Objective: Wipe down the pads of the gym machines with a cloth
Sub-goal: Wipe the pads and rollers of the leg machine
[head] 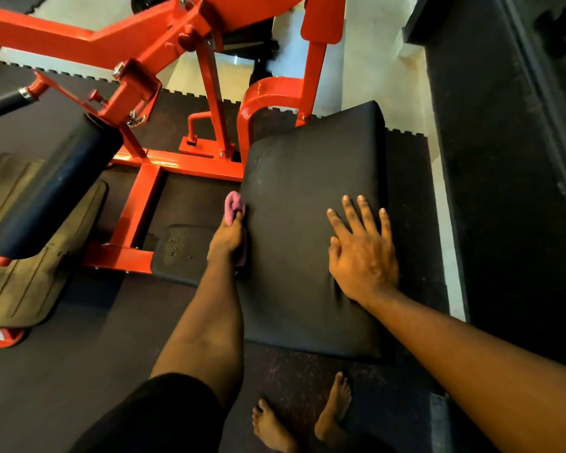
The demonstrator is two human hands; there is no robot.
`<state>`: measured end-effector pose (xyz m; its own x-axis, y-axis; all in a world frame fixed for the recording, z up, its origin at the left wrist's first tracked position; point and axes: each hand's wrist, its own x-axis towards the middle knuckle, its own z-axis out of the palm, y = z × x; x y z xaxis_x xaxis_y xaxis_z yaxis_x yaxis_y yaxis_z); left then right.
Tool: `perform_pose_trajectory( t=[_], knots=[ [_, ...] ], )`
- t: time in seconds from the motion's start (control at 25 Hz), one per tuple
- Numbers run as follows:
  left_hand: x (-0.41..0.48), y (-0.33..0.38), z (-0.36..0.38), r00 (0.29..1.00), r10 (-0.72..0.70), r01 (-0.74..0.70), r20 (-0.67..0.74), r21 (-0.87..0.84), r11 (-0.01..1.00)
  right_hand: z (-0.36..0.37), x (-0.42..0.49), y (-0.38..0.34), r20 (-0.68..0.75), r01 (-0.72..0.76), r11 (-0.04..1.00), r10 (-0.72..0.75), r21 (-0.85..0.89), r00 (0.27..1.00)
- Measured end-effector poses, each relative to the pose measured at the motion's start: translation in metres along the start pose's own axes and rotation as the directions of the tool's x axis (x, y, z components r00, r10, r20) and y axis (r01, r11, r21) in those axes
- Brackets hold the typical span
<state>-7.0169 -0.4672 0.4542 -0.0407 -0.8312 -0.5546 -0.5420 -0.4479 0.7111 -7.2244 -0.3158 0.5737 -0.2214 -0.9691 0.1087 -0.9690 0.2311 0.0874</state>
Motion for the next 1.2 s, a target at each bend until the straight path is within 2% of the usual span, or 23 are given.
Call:
perform_pose_trajectory(
  t=[0.04, 0.08, 0.16, 0.28, 0.36, 0.48, 0.56, 0.64, 0.72, 0.76, 0.84, 0.92, 1.04, 1.16, 1.2],
  knots=[
    [-0.015, -0.012, -0.004, 0.998, -0.061, 0.060, -0.008, -0.063, 0.996, 0.000, -0.001, 0.000, -0.007, -0.002, 1.000, 0.002, 0.003, 1.000],
    [-0.031, -0.023, -0.007, 0.995, -0.101, 0.101, -0.006, -0.048, 0.994, 0.001, -0.001, 0.000, -0.012, -0.001, 1.000, 0.001, 0.001, 1.000],
    [-0.061, -0.048, -0.008, 0.988, -0.126, 0.133, -0.088, 0.082, 0.988, 0.001, 0.000, -0.001, -0.015, 0.002, 1.000, -0.002, 0.000, 1.000],
    [-0.111, -0.048, -0.011, 0.985, 0.084, -0.052, -0.153, 0.199, 0.979, -0.001, -0.001, -0.002, -0.012, 0.002, 1.000, -0.002, 0.012, 1.000],
    [-0.139, -0.029, -0.009, 0.933, 0.258, -0.194, -0.249, 0.255, 0.947, -0.002, -0.001, -0.002, -0.005, -0.013, 1.000, 0.013, 0.025, 1.000],
    [-0.150, 0.015, -0.001, 0.881, 0.293, -0.276, -0.373, 0.098, 0.956, -0.001, 0.002, 0.002, -0.020, -0.033, 0.995, 0.035, 0.097, 0.999],
    [-0.133, 0.046, 0.007, 0.885, 0.335, -0.352, -0.324, 0.004, 0.936, -0.002, 0.017, 0.012, -0.059, -0.019, 0.981, 0.031, 0.192, 0.998],
    [-0.097, 0.071, 0.022, 0.910, 0.385, -0.371, -0.153, 0.112, 0.922, -0.006, 0.048, 0.028, -0.078, -0.023, 0.969, 0.044, 0.246, 0.996],
    [-0.063, 0.087, 0.040, 0.960, 0.273, -0.280, 0.067, 0.303, 0.911, -0.010, 0.089, 0.045, -0.049, -0.046, 0.969, 0.059, 0.243, 0.997],
    [-0.052, 0.086, 0.049, 0.972, 0.200, -0.231, 0.120, 0.356, 0.905, -0.010, 0.108, 0.049, -0.001, -0.057, 0.970, 0.059, 0.238, 0.998],
    [-0.035, 0.085, 0.064, 0.982, 0.166, -0.190, 0.095, 0.369, 0.910, -0.002, 0.141, 0.051, 0.101, -0.059, 0.971, 0.036, 0.231, 0.994],
    [-0.028, 0.089, 0.066, 0.990, 0.141, -0.139, 0.021, 0.353, 0.925, 0.008, 0.155, 0.045, 0.143, -0.020, 0.988, -0.002, 0.153, 0.990],
    [0.011, 0.092, 0.058, 0.994, 0.105, -0.087, -0.025, 0.395, 0.915, 0.017, 0.154, 0.038, 0.105, -0.008, 0.997, 0.001, 0.071, 0.995],
    [0.061, 0.081, 0.051, 0.981, 0.192, -0.166, -0.002, 0.491, 0.855, 0.022, 0.154, 0.037, 0.076, -0.024, 0.998, 0.020, 0.052, 0.997],
    [0.070, 0.083, 0.044, 0.983, 0.183, -0.155, -0.019, 0.449, 0.880, 0.024, 0.154, 0.036, 0.065, -0.026, 0.999, 0.023, 0.042, 0.998]
  ],
)
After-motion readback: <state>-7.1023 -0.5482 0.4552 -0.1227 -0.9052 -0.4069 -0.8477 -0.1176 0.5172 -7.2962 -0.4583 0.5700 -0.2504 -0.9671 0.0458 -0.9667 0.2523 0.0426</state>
